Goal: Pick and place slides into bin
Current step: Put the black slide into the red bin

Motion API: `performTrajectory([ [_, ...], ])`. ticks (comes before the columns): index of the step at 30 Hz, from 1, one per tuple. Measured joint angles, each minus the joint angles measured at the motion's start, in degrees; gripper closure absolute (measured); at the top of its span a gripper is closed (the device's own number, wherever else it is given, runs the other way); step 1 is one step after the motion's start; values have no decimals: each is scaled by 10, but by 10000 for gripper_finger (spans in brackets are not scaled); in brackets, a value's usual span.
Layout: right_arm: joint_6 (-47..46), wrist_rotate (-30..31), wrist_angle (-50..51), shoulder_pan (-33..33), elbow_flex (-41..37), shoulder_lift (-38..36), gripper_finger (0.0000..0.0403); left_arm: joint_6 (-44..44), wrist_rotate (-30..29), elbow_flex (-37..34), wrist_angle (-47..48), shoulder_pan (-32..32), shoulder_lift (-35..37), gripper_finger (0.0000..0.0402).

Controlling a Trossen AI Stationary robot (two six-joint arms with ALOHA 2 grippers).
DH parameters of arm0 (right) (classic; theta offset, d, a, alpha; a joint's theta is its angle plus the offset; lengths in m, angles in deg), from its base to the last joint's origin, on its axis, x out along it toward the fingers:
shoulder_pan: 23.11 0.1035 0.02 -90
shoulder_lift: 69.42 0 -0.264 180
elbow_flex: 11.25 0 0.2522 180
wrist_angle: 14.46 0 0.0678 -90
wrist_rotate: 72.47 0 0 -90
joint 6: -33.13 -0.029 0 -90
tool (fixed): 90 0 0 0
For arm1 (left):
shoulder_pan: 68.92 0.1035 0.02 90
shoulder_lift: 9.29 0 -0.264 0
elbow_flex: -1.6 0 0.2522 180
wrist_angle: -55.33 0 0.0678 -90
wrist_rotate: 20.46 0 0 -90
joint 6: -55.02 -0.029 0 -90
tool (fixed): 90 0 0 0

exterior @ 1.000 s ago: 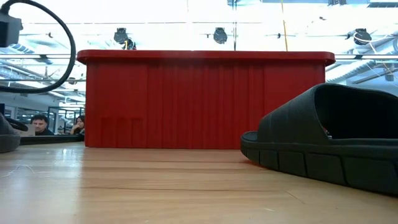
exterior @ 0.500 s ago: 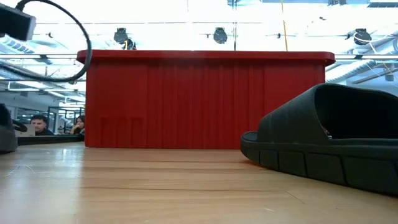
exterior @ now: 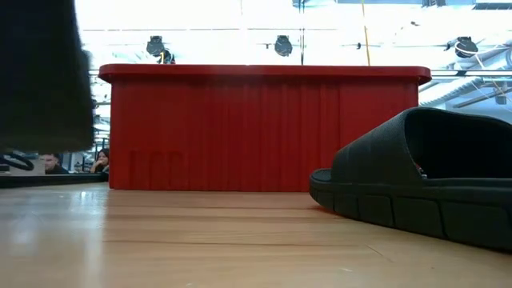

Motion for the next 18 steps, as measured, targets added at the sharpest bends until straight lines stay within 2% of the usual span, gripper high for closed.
performTrajectory([
  [9, 56, -3, -56, 0, 0, 18, 236, -111, -104, 143, -3, 45, 0, 401],
  [13, 101, -3, -88, 0, 0, 35, 236, -203, -145, 203, -23, 63, 0, 401],
  [18, 148, -3, -143, 0, 0, 64, 236, -339, -156, 256, -78, 94, 0, 402],
])
